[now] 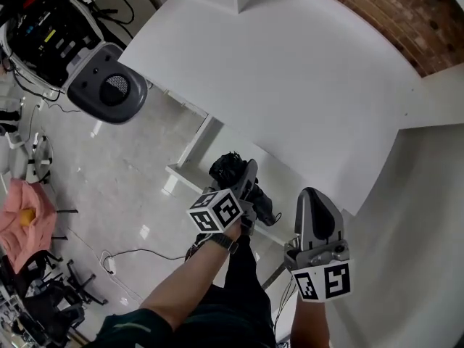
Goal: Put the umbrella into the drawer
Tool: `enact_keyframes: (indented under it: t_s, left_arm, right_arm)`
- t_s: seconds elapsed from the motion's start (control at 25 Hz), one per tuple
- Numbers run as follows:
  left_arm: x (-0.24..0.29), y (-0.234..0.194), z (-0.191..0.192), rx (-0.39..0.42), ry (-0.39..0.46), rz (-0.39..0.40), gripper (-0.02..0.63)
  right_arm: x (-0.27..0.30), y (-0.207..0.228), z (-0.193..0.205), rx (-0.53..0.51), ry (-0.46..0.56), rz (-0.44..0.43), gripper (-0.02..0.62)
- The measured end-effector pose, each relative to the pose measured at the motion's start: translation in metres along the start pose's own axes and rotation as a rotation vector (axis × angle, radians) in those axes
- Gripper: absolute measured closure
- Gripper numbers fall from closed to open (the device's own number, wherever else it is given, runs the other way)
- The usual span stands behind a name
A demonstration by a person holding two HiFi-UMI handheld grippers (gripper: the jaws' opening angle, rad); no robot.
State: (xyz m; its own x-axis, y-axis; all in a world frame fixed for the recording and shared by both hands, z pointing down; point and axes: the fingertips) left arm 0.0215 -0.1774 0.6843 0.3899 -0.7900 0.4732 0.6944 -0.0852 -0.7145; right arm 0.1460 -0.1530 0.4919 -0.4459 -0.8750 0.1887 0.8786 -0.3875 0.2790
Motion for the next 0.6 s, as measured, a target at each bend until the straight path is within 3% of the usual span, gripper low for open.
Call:
enact_keyframes:
  t_s: [0.2, 0.44, 0.6]
  left_arm:
    - [0.024, -0.027, 0.024, -0.042, -0.054, -0.093, 0.387]
    - [0.044, -0.066, 0.057, -0.147, -0.099, -0.176, 0.387]
    - [0.05, -0.081, 0.073, -0.135, -0.132, -0.232, 0.382]
  right_arm:
    - [0.013, 0.016, 0.022, 0.02, -0.033, 0.0, 0.592]
    - [0.019, 0.027, 0.037, 0.043, -0.058, -0.009, 0.592]
    - [0.018, 0.036, 0.034, 0.048, -0.058, -0.009, 0.592]
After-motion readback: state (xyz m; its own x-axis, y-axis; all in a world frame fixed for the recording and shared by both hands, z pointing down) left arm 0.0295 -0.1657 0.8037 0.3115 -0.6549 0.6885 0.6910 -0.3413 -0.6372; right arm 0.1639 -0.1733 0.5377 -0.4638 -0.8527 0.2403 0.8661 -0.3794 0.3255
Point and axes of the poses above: the fingertips, and each gripper's own axes: x forward along the fingers, y to its right, z out of its underside, and after that the axes turned 2 degrees about y, right-handed
